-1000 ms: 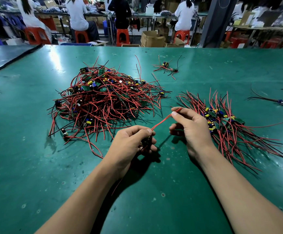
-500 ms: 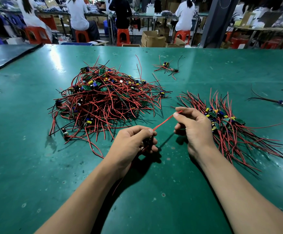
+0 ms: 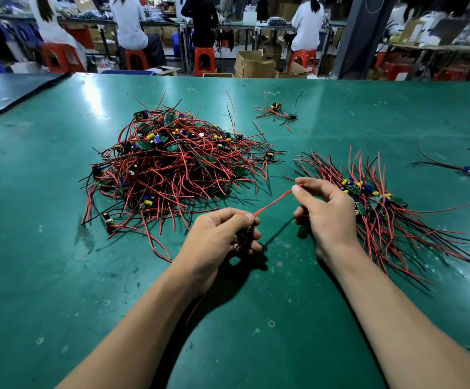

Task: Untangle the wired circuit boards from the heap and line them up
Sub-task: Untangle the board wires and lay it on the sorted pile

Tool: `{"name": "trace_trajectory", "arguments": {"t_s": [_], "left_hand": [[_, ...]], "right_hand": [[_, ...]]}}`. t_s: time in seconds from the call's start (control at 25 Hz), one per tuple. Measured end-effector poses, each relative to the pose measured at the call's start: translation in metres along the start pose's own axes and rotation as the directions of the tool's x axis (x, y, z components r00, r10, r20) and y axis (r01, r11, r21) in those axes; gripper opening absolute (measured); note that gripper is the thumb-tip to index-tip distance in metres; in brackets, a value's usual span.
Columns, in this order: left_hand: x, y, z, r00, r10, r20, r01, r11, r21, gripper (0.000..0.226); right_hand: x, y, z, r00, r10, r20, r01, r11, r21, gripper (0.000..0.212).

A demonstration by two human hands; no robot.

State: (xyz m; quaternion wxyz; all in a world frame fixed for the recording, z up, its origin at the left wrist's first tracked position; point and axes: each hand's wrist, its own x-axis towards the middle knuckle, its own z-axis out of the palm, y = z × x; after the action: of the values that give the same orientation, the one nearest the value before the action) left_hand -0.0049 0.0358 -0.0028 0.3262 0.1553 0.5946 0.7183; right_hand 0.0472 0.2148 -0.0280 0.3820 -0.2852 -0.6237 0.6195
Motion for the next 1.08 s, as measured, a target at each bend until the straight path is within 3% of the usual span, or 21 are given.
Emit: {"name": "trace_trajectory", "arguments": {"t_s": [0.6, 0.88, 1.08], "left_hand": [[0.004, -0.001, -0.002, 0.999, -0.018, 0.035, 0.019, 0.999, -0.046, 0.018], [0.006, -0.004, -0.004, 0.999, -0.017, 0.038, 0.019, 0.999, -0.049, 0.013], [0.006, -0.006, -0.005, 0.999, -0.012, 0.039, 0.015, 0.998, -0.063, 0.012]], "right_hand": [[0.005, -0.021, -0.008, 0.956, 0.279, 0.088, -0.292, 0.908, 0.299, 0.011], [0.003, -0.019, -0.008, 0.963, 0.250, 0.100, -0.268, 0.930, 0.252, 0.003], [0.001, -0.017, -0.008, 0.970, 0.223, 0.099, -0.240, 0.942, 0.234, 0.009]]}}
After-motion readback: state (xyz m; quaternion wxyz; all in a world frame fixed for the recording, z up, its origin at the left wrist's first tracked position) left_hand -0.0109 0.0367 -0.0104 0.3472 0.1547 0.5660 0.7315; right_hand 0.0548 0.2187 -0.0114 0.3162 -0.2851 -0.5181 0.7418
